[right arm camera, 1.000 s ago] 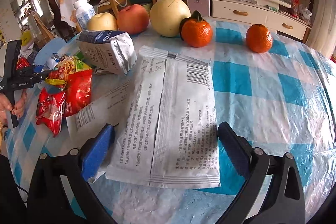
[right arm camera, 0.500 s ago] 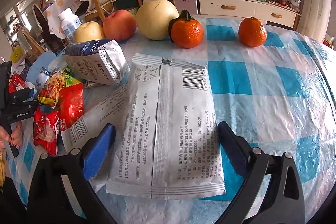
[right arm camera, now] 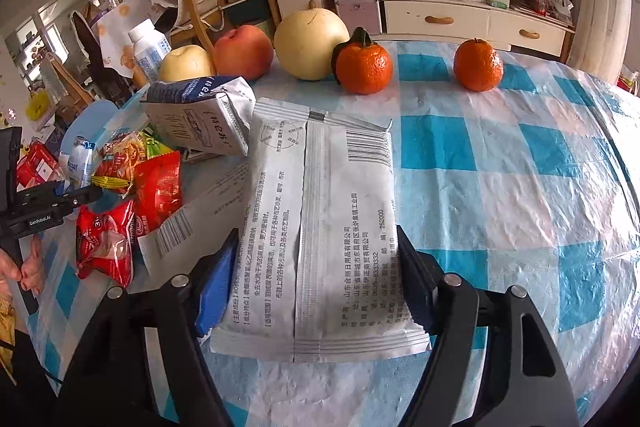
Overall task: Collect trash
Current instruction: 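Lift both held items over the pink bucket and open both tools to drop them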
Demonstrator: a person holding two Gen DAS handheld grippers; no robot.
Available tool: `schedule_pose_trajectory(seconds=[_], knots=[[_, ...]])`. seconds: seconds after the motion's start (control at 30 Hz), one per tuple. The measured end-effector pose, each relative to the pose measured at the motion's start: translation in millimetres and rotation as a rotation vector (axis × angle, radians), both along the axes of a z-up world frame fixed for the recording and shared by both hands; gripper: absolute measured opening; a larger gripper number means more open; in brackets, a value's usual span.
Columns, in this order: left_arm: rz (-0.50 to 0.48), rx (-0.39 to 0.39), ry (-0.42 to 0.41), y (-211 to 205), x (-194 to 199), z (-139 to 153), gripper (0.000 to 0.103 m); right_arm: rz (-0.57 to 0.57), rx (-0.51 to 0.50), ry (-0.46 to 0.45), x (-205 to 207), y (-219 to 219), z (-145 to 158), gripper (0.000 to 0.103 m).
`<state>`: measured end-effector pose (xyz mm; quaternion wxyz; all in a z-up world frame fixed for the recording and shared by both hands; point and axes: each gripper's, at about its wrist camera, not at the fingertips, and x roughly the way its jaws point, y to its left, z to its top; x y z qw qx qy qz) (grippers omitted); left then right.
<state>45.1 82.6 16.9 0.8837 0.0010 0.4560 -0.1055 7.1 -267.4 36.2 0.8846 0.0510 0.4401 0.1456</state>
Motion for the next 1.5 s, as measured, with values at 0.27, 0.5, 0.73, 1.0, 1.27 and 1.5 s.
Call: schedule_pose_trajectory(seconds=[0.27,0.5,0.73,1.0,1.27,1.5], knots=[[0.060,-0.107,-0.033,9,-41,12,0.056,-0.002,-0.001,-0.065,-20,7,18,0.071],[0.074,-0.173,-0.051,13,-72,23,0.056,-0.013,0.004,-0.118,-45,16,32,0.071],[0.121,-0.183,-0.067,28,-90,36,0.056,0.016,0.033,-0.146,-64,44,43,0.071],[0.235,-0.132,-0.101,62,-97,53,0.056,0.091,0.068,-0.158,-80,94,53,0.071],[0.343,-0.106,-0.146,104,-108,74,0.056,0.212,0.066,-0.170,-95,167,69,0.071],[0.492,-0.079,-0.166,160,-121,84,0.056,0.354,0.033,-0.188,-106,253,81,0.071]])
